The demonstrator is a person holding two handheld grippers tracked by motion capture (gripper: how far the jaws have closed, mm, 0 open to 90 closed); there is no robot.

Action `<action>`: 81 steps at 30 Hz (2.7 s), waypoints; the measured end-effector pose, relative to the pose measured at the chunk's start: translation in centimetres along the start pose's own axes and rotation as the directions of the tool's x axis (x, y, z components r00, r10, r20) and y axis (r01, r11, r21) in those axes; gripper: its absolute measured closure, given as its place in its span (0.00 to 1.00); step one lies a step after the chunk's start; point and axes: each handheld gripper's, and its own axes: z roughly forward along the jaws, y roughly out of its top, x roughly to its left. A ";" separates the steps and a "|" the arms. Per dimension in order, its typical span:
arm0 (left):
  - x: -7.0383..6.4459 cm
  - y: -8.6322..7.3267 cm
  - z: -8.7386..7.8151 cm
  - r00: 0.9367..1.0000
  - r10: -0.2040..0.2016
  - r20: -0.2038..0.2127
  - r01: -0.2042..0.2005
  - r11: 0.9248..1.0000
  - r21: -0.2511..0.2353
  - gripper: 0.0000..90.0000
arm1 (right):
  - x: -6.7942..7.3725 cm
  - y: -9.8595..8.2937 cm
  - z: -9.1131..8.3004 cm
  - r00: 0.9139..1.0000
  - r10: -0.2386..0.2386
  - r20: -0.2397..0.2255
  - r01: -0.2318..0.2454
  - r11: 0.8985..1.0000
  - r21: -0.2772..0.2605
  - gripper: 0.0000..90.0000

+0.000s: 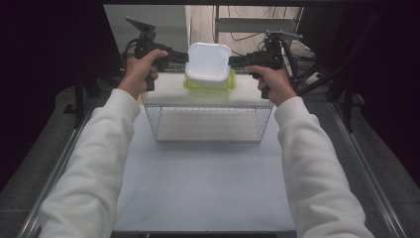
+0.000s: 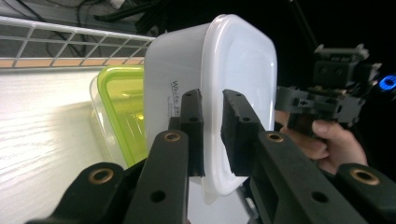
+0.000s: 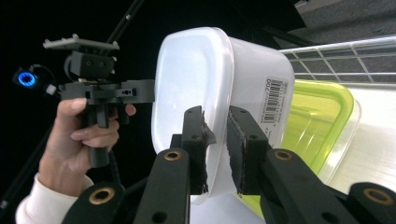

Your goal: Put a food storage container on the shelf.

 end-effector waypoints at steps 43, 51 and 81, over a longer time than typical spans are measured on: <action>-2.4 -4.3 -2.7 0.954 0.281 -0.110 -0.294 0.945 -0.143 0.33 | 0.9 -2.1 -3.8 0.944 -0.300 0.138 0.313 0.946 -0.087 0.37; -2.1 -8.9 -3.8 0.940 0.330 -0.083 -0.339 0.929 -0.145 0.31 | 1.4 -6.0 -5.7 0.920 -0.367 0.135 0.381 0.920 -0.093 0.34; 5.5 -27.2 -0.9 0.920 0.348 -0.178 -0.341 0.937 0.071 0.30 | -6.9 -23.6 -7.2 0.916 -0.366 0.164 0.361 0.931 0.056 0.33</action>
